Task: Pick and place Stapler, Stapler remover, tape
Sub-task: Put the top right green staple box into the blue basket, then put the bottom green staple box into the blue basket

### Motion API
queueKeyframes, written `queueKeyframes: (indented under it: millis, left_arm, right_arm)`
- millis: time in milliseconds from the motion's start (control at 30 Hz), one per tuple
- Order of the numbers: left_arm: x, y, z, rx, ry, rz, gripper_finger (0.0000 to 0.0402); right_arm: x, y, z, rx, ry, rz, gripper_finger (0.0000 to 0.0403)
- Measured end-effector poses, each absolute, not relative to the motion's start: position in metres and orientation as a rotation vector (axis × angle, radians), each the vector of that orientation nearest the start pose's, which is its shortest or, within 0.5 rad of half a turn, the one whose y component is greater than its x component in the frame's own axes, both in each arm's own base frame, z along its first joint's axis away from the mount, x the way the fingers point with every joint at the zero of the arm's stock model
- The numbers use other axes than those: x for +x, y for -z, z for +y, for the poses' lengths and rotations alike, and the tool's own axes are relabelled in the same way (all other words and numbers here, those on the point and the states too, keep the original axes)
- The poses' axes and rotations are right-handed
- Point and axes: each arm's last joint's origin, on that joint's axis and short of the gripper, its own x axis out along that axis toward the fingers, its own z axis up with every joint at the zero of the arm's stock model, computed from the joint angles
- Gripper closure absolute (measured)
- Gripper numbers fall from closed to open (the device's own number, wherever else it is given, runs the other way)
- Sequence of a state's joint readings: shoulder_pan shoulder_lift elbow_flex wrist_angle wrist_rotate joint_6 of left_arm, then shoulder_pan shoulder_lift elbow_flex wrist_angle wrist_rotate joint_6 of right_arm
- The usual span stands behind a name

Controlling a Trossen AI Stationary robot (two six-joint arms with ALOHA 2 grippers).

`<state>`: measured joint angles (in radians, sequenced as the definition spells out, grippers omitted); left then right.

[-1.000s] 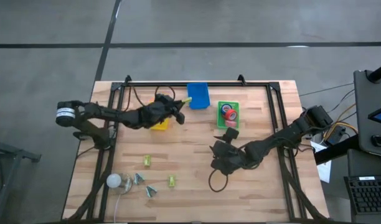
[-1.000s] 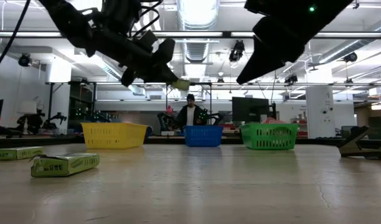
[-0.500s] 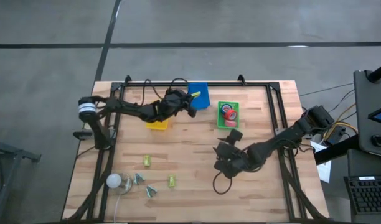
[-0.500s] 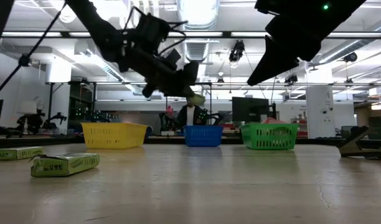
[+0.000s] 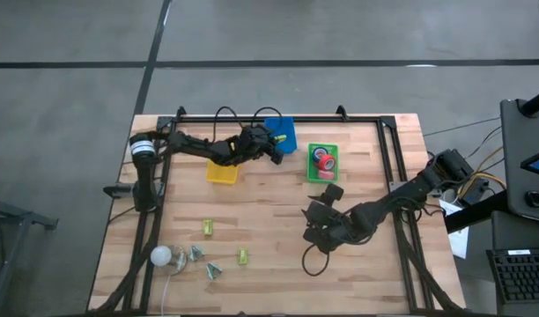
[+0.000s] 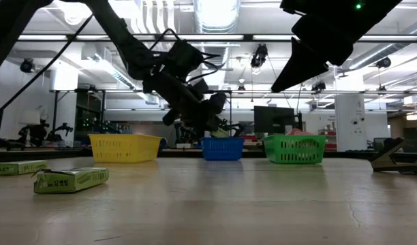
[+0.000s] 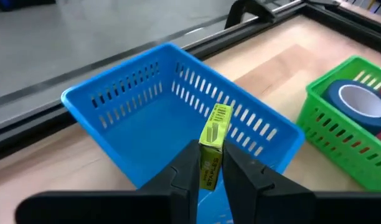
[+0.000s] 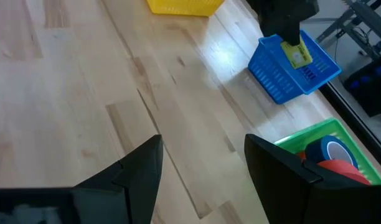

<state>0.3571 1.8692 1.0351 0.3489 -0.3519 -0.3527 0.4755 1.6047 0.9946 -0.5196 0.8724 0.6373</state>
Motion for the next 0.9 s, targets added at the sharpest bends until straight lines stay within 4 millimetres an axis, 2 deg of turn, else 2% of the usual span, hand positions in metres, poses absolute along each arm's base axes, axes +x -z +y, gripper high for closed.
queueKeyframes:
  millis: [133,233,500,667,800,900]
  left_arm:
    - [0.360,-0.171,0.148,-0.332,-0.783,0.383,0.0339]
    - [0.358,-0.168,0.148,-0.332,-0.793,0.414,0.0325]
    - [0.358,-0.167,0.148,-0.323,-0.794,0.440,0.0227]
    - [0.360,-0.182,0.143,-0.335,-0.725,0.404,0.0187]
    - [0.357,-0.202,0.132,-0.325,-0.673,0.369,0.0182]
    - [0.352,-0.218,0.117,-0.308,-0.629,0.372,0.0183]
  right_arm:
    - [0.278,-0.198,0.118,-0.119,0.603,0.714,0.0182]
    - [0.277,-0.198,0.118,-0.116,0.605,0.713,0.0182]
    - [0.278,-0.198,0.118,-0.118,0.619,0.699,0.0181]
    - [0.277,-0.198,0.118,-0.116,0.620,0.699,0.0181]
    - [0.277,-0.197,0.117,-0.118,0.621,0.701,0.0181]
    - [0.276,-0.197,0.118,-0.115,0.620,0.700,0.0181]
